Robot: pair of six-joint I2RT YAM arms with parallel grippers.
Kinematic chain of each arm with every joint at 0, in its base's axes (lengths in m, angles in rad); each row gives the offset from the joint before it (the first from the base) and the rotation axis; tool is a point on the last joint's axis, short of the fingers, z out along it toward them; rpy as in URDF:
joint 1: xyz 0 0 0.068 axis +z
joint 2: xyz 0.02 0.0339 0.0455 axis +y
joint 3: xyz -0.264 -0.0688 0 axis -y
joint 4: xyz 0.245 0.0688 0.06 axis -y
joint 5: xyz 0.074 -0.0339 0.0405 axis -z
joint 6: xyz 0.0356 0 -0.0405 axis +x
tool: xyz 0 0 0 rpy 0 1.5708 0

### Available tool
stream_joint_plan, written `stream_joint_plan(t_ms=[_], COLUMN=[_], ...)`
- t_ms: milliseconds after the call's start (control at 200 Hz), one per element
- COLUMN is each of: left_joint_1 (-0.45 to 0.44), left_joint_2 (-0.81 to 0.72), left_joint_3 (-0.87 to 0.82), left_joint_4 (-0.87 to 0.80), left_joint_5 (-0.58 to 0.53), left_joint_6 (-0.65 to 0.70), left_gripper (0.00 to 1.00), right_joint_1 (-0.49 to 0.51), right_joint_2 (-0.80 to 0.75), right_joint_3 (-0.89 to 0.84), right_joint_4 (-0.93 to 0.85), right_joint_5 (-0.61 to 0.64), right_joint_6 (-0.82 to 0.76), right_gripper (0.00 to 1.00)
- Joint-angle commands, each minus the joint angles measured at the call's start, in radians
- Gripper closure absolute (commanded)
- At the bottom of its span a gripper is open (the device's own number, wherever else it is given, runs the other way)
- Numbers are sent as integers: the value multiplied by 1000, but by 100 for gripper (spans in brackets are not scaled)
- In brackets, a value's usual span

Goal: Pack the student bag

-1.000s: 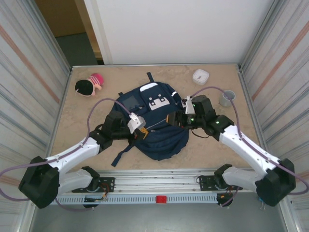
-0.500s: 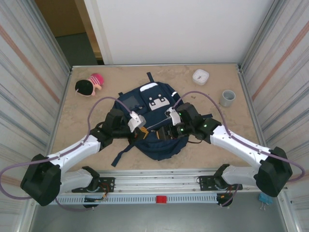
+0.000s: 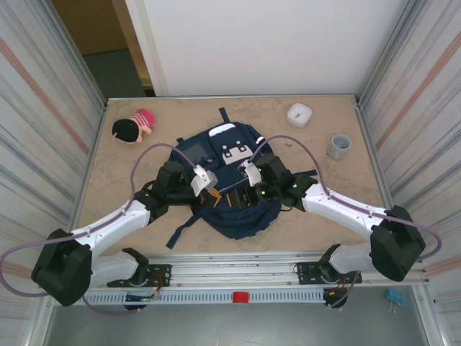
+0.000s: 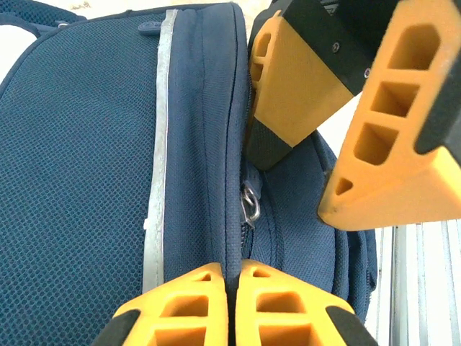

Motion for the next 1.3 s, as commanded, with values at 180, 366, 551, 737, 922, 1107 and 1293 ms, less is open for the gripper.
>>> stream_joint_plan(t_ms=[180,366,551,737,922,1107,1293], left_joint_1=[6,7,7,7,7,6,7], left_joint_2=[2,2,7,6,2,-3,-11], left_joint_3=[44,47,55,61,62,60,60], left_joint_4=[29,33,37,31,34,28,17], left_joint_5=[46,48,58,61,55,58,57], left_joint_6=[-17,-17,-18,-18,-17,-19,-16], left_gripper=[93,93,93,93,93,93,92], right_joint_1=[-14,-58,-26,-15,2,-8,-4], right_joint_2=[-70,-92,-34,18,-15,-41,-13], right_joint_3=[-36,-79,-52,-34,-28,-35,-21], right_joint_4=[-71,5,32,105,103,65,86], right_joint_5=[82,26,10,-57,-106,-116,-108], right_joint_6=[12,53,39,41,23,7,9], right_gripper=[40,39,39,41,53,73,69])
